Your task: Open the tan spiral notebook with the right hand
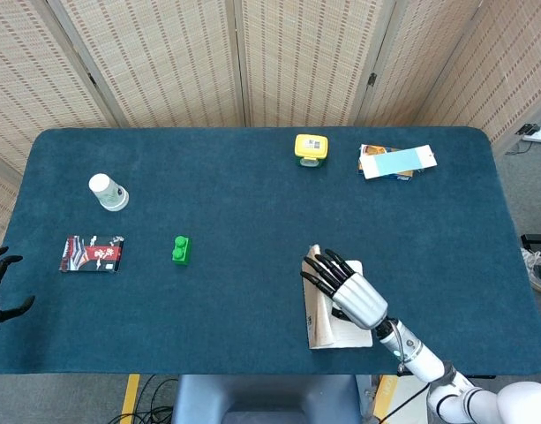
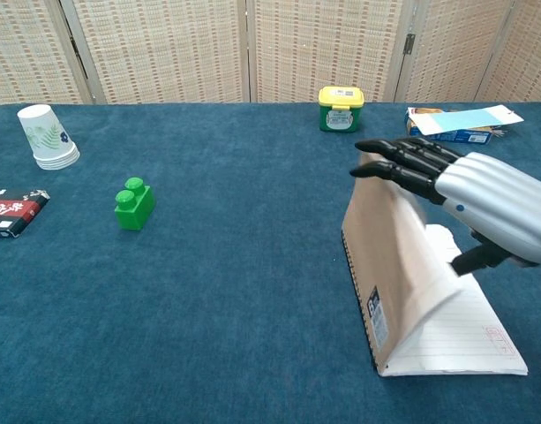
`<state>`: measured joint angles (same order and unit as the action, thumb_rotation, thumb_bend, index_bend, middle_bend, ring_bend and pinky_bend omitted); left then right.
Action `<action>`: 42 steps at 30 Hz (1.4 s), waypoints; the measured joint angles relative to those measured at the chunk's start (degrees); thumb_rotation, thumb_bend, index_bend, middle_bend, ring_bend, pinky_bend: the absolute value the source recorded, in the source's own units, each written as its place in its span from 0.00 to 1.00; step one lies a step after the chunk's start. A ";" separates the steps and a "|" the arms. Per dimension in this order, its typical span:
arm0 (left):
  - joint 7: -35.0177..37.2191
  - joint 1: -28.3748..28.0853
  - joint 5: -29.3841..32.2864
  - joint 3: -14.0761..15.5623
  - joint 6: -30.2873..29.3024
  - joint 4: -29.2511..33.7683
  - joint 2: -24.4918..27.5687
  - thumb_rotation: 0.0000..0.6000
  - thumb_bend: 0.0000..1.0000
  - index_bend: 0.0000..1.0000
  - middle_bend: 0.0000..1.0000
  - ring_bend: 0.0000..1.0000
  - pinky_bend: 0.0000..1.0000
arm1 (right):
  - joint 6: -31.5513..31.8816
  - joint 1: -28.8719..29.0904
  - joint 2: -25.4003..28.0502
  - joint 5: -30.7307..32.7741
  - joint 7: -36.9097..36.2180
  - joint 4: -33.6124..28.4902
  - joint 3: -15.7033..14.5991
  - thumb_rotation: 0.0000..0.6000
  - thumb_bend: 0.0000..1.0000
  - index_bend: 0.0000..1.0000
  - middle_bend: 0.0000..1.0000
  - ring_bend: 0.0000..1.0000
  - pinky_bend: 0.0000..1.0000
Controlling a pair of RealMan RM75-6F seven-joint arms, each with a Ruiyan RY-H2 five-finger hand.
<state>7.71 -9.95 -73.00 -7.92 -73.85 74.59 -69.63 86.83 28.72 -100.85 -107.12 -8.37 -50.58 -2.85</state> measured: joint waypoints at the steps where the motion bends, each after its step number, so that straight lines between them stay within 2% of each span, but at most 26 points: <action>1: 0.49 -0.05 0.33 -0.14 0.45 -0.44 0.01 1.00 0.24 0.26 0.15 0.12 0.24 | -0.30 0.78 -0.33 -0.03 0.02 -0.30 0.36 1.00 0.21 0.01 0.00 0.00 0.00; 15: 4.28 0.04 1.40 -1.14 1.60 -2.11 0.66 1.00 0.24 0.26 0.15 0.12 0.24 | -7.76 7.88 -5.98 2.11 -1.98 0.46 2.88 1.00 0.16 0.00 0.00 0.00 0.00; 20: 4.42 0.45 0.22 -0.98 0.06 -1.01 1.20 1.00 0.24 0.26 0.15 0.12 0.24 | -6.41 7.49 -4.96 2.82 -0.78 -0.34 3.11 1.00 0.16 0.00 0.00 0.00 0.00; 23: 3.87 0.71 -0.97 -0.65 -1.14 0.45 1.65 1.00 0.24 0.26 0.15 0.12 0.24 | -5.17 6.04 -1.65 3.77 1.49 -4.20 3.24 1.00 0.16 0.00 0.00 0.00 0.00; 27: 2.32 1.23 -2.65 -0.06 -3.21 2.77 2.24 1.00 0.24 0.26 0.15 0.12 0.24 | -5.28 3.22 6.19 6.41 5.98 -13.79 2.96 1.00 0.18 0.00 0.00 0.00 0.00; 32: -0.79 1.95 -5.04 0.88 -5.92 5.88 2.83 1.00 0.24 0.26 0.15 0.12 0.24 | -6.13 -2.13 22.59 13.15 12.37 -30.46 1.76 1.00 0.20 0.00 0.00 0.00 0.00; 36: -2.15 2.18 -8.51 1.72 -8.56 6.69 2.61 1.00 0.24 0.26 0.15 0.12 0.24 | -5.15 -9.21 34.99 22.13 17.34 -42.72 0.75 1.00 0.20 0.00 0.00 0.00 0.00; 39: -4.24 2.40 -9.92 2.28 -10.02 7.18 2.23 1.00 0.24 0.26 0.15 0.12 0.24 | -1.50 -14.47 38.26 25.94 18.15 -45.86 0.65 1.00 0.20 0.00 0.00 0.00 0.00; 42: -6.23 2.46 -10.23 2.75 -10.19 8.01 1.85 1.00 0.24 0.26 0.15 0.12 0.24 | 2.60 -18.06 38.60 27.43 17.95 -45.91 1.17 1.00 0.21 0.00 0.00 0.00 0.00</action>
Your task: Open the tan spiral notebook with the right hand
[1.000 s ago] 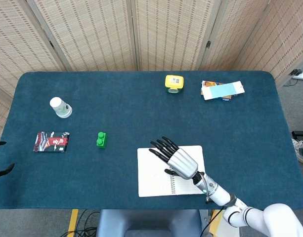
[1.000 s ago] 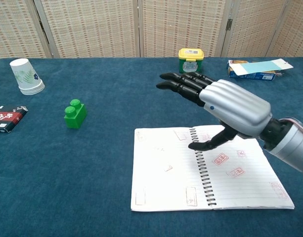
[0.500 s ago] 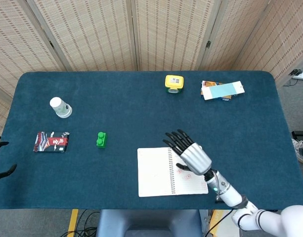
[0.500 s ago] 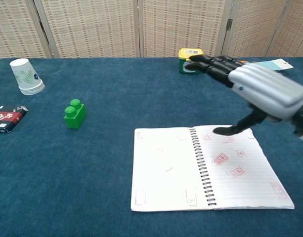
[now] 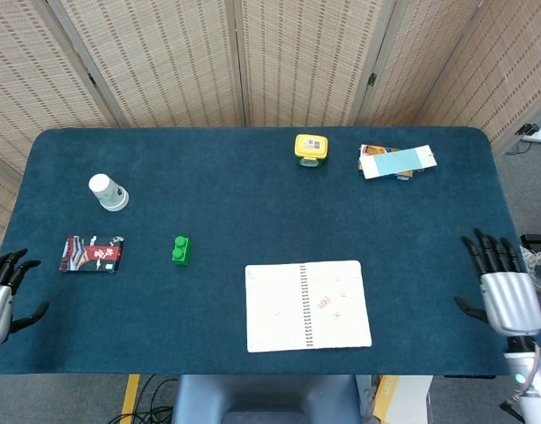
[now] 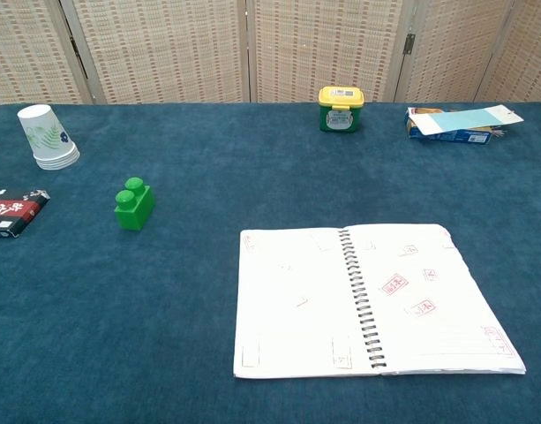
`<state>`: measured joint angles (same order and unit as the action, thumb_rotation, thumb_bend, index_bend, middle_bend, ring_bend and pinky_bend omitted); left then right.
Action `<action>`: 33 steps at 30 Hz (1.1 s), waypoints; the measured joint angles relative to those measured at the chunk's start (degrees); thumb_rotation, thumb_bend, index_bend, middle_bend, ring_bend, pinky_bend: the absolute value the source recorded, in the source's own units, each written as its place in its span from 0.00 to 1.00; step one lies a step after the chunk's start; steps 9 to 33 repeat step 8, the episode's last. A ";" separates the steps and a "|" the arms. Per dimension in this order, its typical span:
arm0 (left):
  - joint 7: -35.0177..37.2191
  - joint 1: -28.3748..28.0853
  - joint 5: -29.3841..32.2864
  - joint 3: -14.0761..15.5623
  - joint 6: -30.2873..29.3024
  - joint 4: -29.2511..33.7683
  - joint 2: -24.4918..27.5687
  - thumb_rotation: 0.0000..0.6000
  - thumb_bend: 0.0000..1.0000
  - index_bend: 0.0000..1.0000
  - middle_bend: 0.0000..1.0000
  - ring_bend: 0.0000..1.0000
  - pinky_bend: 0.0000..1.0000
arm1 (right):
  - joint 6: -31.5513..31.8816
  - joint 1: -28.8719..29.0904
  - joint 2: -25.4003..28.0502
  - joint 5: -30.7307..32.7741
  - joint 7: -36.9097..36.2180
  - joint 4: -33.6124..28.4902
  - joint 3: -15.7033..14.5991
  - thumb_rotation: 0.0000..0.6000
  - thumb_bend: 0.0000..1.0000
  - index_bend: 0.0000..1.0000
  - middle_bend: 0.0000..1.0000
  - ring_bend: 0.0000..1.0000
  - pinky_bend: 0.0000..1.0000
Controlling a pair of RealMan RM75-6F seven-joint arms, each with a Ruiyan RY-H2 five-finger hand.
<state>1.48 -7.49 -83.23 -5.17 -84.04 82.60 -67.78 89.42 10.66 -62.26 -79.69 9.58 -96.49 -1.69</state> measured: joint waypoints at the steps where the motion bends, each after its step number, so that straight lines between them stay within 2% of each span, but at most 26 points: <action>1: -0.11 -0.04 0.08 0.06 0.23 0.03 -0.08 1.00 0.24 0.26 0.15 0.12 0.24 | 1.32 -1.27 0.06 0.52 -0.41 0.03 0.40 1.00 0.21 0.00 0.00 0.00 0.00; 8: -0.08 -0.61 1.14 0.16 2.08 -0.48 -0.39 1.00 0.24 0.26 0.15 0.12 0.24 | -0.24 -2.43 0.49 2.25 -2.59 0.53 2.54 1.00 0.21 0.00 0.00 0.00 0.00; 33: -0.08 -0.61 1.14 0.16 2.08 -0.48 -0.39 1.00 0.24 0.26 0.15 0.12 0.24 | -0.24 -2.43 0.49 2.25 -2.59 0.53 2.54 1.00 0.21 0.00 0.00 0.00 0.00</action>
